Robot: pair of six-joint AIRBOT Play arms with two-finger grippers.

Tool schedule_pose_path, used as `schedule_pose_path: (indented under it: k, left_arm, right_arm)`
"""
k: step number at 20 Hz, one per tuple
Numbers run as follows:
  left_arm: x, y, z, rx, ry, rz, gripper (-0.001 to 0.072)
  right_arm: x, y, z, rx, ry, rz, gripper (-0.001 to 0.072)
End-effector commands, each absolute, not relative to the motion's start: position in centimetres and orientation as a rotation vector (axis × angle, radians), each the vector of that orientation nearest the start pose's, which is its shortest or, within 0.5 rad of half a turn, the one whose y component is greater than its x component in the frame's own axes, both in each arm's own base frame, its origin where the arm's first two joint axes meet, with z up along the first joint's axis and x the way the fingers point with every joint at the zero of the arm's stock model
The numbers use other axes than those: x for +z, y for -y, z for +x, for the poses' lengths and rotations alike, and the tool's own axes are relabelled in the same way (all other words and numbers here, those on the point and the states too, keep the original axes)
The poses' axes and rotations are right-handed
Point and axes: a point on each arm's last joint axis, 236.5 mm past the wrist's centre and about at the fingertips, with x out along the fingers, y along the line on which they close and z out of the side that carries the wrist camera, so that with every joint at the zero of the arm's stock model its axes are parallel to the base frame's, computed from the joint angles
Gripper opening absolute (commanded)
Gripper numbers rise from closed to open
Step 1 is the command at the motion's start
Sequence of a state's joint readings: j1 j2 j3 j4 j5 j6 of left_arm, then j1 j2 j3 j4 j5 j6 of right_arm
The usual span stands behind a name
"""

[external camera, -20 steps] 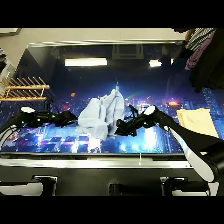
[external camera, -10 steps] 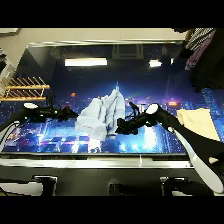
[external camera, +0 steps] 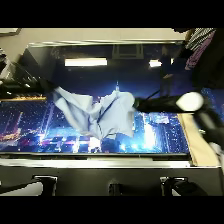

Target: Fold the clothes and pants, and hang the long-sleeved shirts on hangers.

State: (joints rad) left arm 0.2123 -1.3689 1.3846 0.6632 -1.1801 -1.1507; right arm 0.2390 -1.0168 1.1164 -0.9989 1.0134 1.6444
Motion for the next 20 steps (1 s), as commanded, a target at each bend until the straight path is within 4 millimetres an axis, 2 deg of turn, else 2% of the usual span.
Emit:
schedule_pose_path:
  k: [1,3,4,6,9,11,12,14,16,18,20]
  left_arm:
    - [27.1,6.8,44.1,-0.520,-0.600,-0.407,0.0019]
    - [33.7,6.2,41.3,-0.466,-0.473,-0.339,0.0019]
    - [36.2,5.4,39.6,-0.402,-0.424,-0.304,0.0019]
    - [40.1,3.4,35.9,-0.262,-0.338,-0.267,0.0019]
    - [43.7,0.3,30.5,-0.061,-0.227,-0.277,0.0019]
    - [45.2,-1.4,27.9,0.035,-0.167,-0.277,0.0019]
    - [45.5,-2.0,27.1,0.069,-0.149,-0.279,0.0019]
    - [45.5,-2.7,26.8,0.101,-0.146,-0.280,0.0019]
    - [44.0,-2.9,28.1,0.103,-0.206,-0.290,0.0020]
    - [40.1,-3.0,30.6,0.098,-0.356,-0.314,0.0020]
    - [34.8,-2.5,34.1,0.063,-0.538,-0.364,0.0020]
  right_arm:
    - [28.1,-16.6,33.6,0.530,-0.565,0.323,0.0036]
    - [35.0,-15.7,30.5,0.554,-0.401,0.292,0.0036]
    - [37.9,-15.2,28.6,0.560,-0.331,0.270,0.0036]
    - [43.8,-13.0,24.1,0.525,-0.178,0.269,0.0036]
    - [51.3,-8.9,18.0,0.437,0.055,0.312,0.0036]
    - [53.9,-7.1,15.9,0.393,0.145,0.324,0.0036]
    - [54.9,-6.7,15.5,0.382,0.180,0.322,0.0036]
    - [55.2,-5.6,17.1,0.326,0.189,0.356,0.0036]
    - [53.8,-4.8,21.1,0.248,0.129,0.364,0.0036]
    - [50.7,-5.5,27.2,0.204,0.009,0.362,0.0036]
    - [44.9,-7.1,35.2,0.169,-0.177,0.342,0.0036]
